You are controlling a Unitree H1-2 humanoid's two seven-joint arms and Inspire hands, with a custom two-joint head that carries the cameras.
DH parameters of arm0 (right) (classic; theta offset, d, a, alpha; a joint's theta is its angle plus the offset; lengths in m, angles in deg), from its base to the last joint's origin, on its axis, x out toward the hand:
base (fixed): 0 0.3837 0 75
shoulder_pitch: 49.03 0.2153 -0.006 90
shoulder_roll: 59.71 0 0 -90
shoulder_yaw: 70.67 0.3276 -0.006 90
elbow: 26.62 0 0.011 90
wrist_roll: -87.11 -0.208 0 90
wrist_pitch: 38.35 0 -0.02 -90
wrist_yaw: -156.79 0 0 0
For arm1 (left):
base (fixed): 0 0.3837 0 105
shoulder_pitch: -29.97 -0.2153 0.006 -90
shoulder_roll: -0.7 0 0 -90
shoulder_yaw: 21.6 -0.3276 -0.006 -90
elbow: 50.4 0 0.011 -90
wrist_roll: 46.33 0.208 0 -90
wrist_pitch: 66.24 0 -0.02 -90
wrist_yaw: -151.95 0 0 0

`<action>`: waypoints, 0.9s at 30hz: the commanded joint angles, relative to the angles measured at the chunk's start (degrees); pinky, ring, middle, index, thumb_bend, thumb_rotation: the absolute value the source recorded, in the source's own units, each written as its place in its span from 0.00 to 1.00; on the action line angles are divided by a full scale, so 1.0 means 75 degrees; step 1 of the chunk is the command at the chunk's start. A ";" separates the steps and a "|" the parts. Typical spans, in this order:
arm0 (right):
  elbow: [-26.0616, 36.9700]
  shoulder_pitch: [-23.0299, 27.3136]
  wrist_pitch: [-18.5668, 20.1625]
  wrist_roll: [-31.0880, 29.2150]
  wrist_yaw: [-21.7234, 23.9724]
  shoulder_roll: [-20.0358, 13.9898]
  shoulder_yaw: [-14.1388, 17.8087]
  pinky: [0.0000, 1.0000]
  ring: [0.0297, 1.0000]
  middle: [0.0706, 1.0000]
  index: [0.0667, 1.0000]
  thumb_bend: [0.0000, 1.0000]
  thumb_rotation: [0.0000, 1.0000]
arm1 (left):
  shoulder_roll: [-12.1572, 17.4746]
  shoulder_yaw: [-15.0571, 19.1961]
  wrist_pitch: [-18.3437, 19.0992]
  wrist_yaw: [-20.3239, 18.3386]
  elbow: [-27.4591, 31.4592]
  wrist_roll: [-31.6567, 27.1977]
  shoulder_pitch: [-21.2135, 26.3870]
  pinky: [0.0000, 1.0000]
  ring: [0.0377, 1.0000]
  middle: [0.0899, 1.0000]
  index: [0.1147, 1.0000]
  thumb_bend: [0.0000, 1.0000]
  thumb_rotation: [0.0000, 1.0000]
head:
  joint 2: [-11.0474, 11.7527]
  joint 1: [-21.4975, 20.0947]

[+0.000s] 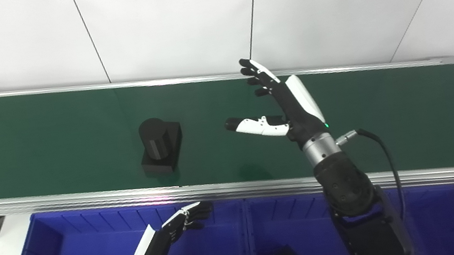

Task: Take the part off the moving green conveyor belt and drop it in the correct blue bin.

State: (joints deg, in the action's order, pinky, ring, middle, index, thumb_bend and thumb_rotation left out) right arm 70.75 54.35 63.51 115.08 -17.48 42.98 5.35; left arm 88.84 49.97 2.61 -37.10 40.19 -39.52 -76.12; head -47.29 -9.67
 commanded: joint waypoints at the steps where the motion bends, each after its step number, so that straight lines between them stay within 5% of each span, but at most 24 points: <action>1: -0.0049 0.0357 0.0058 0.0146 -0.0087 0.0104 -0.0082 0.75 0.85 0.89 0.93 0.90 0.58 | -0.0027 0.0014 -0.0076 -0.0084 0.0202 0.0125 0.0084 0.76 0.79 0.79 0.77 0.95 0.40 | 0.0061 0.0029; 27: -0.2858 0.1506 -0.0683 0.0308 -0.0707 0.0365 -0.0777 0.69 0.82 0.91 0.94 0.92 0.53 | -0.0335 0.0096 -0.0699 -0.0263 -0.0161 -0.0121 0.0025 0.77 0.79 0.79 0.77 0.93 0.33 | 0.0442 0.0333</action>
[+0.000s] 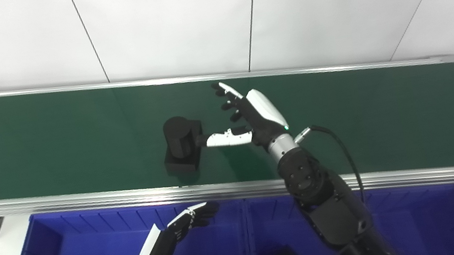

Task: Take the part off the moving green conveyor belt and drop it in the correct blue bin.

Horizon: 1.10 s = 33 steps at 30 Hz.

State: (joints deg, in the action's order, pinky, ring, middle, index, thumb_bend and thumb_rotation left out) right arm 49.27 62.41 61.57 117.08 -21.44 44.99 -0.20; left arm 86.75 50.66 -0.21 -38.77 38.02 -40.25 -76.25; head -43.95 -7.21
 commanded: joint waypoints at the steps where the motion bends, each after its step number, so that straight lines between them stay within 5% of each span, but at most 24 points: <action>1: -0.0135 0.0487 -0.0466 0.0069 -0.0225 0.0113 -0.0075 0.70 0.82 0.90 0.93 0.93 0.53 | -0.0070 -0.0003 -0.0321 -0.0032 0.0121 0.0009 0.0046 0.77 0.80 0.79 0.77 0.92 0.33 | 0.0008 0.0021; 18: -0.1364 0.1090 -0.0571 0.0192 -0.0424 0.0268 -0.0598 0.75 0.86 0.90 0.91 0.93 0.45 | -0.0210 -0.0022 -0.0355 0.0026 0.0055 0.0208 0.0046 0.76 0.79 0.80 0.78 0.94 0.36 | 0.0083 0.0167; 27: -0.2079 0.1306 -0.0897 0.0845 -0.0999 0.0251 -0.1122 0.73 0.81 0.83 0.84 0.88 0.29 | -0.0235 -0.0019 -0.0323 0.0021 0.0123 0.0243 0.0011 0.76 0.80 0.80 0.77 0.93 0.34 | 0.0026 0.0189; 29: -0.2239 0.1301 -0.1110 0.0878 -0.1235 0.0267 -0.1140 0.71 0.78 0.80 0.81 0.87 0.26 | -0.0242 -0.0016 -0.0306 0.0014 0.0131 0.0228 0.0007 0.76 0.80 0.80 0.78 0.93 0.33 | 0.0005 0.0195; 32: -0.2447 0.1252 -0.1463 0.0771 -0.1594 0.0329 -0.1043 0.57 0.64 0.69 0.70 0.79 0.04 | -0.0255 -0.0005 -0.0288 0.0024 0.0147 0.0244 0.0001 0.77 0.80 0.80 0.77 0.93 0.33 | -0.0008 0.0196; 33: -0.2468 0.1233 -0.1513 0.0726 -0.1659 0.0353 -0.0996 0.51 0.58 0.57 0.66 0.68 0.02 | -0.0256 -0.0003 -0.0292 0.0025 0.0149 0.0249 0.0001 0.76 0.80 0.80 0.77 0.93 0.33 | -0.0008 0.0196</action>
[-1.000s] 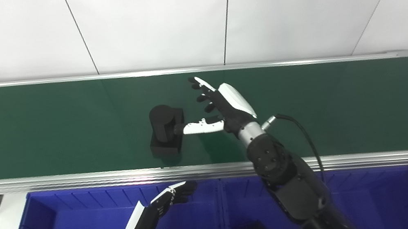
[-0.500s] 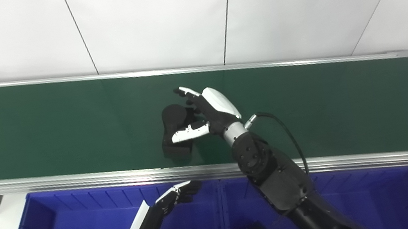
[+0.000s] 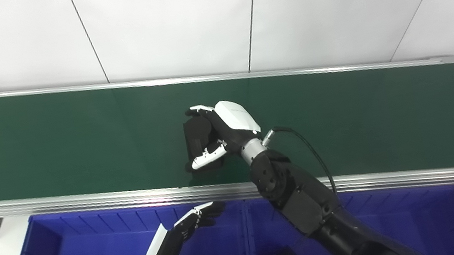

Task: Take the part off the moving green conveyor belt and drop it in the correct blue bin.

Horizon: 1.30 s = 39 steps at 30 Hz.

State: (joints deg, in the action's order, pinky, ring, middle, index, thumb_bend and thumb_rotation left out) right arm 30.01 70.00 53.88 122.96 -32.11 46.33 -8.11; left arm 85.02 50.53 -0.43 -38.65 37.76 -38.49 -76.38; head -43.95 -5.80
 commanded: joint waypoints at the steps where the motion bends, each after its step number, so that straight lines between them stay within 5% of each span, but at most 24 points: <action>1: 0.0082 0.0210 -0.0527 -0.0088 -0.0282 0.0190 0.0087 0.47 0.54 0.49 0.64 0.60 0.01 | -0.0025 0.0015 -0.0265 0.0009 0.0185 0.0018 0.0019 0.76 0.80 0.80 0.77 0.93 0.33 | -0.0008 0.0008; 5: 0.0081 0.0048 -0.0637 0.0005 -0.0950 0.0278 0.0188 0.36 0.42 0.41 0.50 0.53 0.00 | -0.0025 0.0029 -0.0209 0.0005 0.0201 0.0044 0.0027 0.76 0.80 0.80 0.77 0.93 0.33 | -0.0026 -0.0036; 11: 0.0065 -0.0033 -0.0816 0.0075 -0.1365 0.0265 0.0177 0.29 0.35 0.38 0.49 0.52 0.00 | -0.0027 0.0029 -0.0260 -0.0024 0.0150 -0.0044 0.0056 0.76 0.80 0.79 0.77 0.93 0.34 | -0.0034 -0.0026; 16: 0.0117 -0.0064 -0.0929 0.0068 -0.1648 0.0280 0.0214 0.33 0.39 0.38 0.49 0.52 0.00 | -0.0014 0.0038 -0.0224 -0.0015 0.0180 0.0016 0.0060 0.76 0.79 0.80 0.78 0.93 0.35 | -0.0039 -0.0015; 32: 0.1973 -0.0706 -0.0684 -0.0139 -0.1776 0.0332 0.0889 0.35 0.39 0.38 0.49 0.52 0.00 | 0.0044 0.0069 -0.0254 -0.0115 0.0163 -0.0211 0.0084 0.75 0.79 0.80 0.77 0.92 0.32 | -0.0080 -0.0079; 39: 0.3434 -0.1397 -0.0485 -0.0329 -0.1413 0.0207 0.1285 0.33 0.37 0.39 0.49 0.52 0.00 | 0.0068 0.0098 -0.0150 -0.0221 0.0331 -0.0359 0.0019 0.76 0.80 0.80 0.77 0.93 0.31 | -0.0292 -0.0217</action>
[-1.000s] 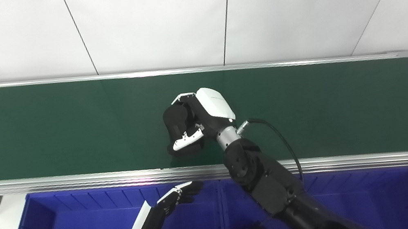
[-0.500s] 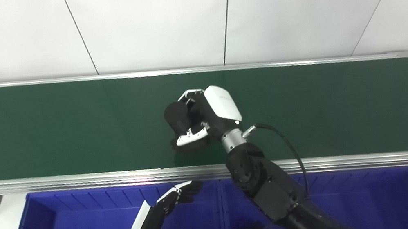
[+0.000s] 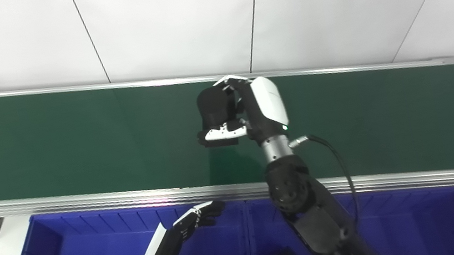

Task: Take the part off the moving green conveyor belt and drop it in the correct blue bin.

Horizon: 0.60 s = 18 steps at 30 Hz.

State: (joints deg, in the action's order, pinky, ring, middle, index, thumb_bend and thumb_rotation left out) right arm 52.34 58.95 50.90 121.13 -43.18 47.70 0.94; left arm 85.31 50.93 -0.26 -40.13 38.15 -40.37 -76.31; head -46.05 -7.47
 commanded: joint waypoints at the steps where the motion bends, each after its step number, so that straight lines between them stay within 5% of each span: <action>1: 0.0710 -0.0048 -0.0016 -0.0114 0.0176 0.0005 0.0120 0.33 0.38 0.39 0.49 0.52 0.00 | 0.0031 0.0058 -0.0130 -0.0014 0.0357 -0.0072 -0.0013 0.76 0.80 0.80 0.77 0.93 0.31 | -0.0104 -0.0054; 7: 0.2395 -0.1136 0.0314 -0.0195 0.0816 -0.0218 0.0352 0.31 0.36 0.39 0.48 0.52 0.00 | 0.0018 0.0106 0.0043 -0.0059 0.0619 -0.0161 -0.0058 0.75 0.79 0.80 0.76 0.93 0.32 | -0.0355 -0.0161; 18: 0.4158 -0.2883 0.0201 -0.0382 0.1786 -0.0898 0.0561 0.32 0.37 0.40 0.48 0.52 0.00 | -0.0095 0.0290 -0.0016 0.0029 0.0848 -0.0142 -0.0166 0.72 0.78 0.79 0.75 0.92 0.30 | -0.0654 -0.0184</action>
State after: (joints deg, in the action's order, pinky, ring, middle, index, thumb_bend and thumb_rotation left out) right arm 80.84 36.59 53.14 118.61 -30.41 40.77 4.83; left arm 84.98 52.96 0.67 -40.55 42.36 -40.84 -77.62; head -50.98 -8.88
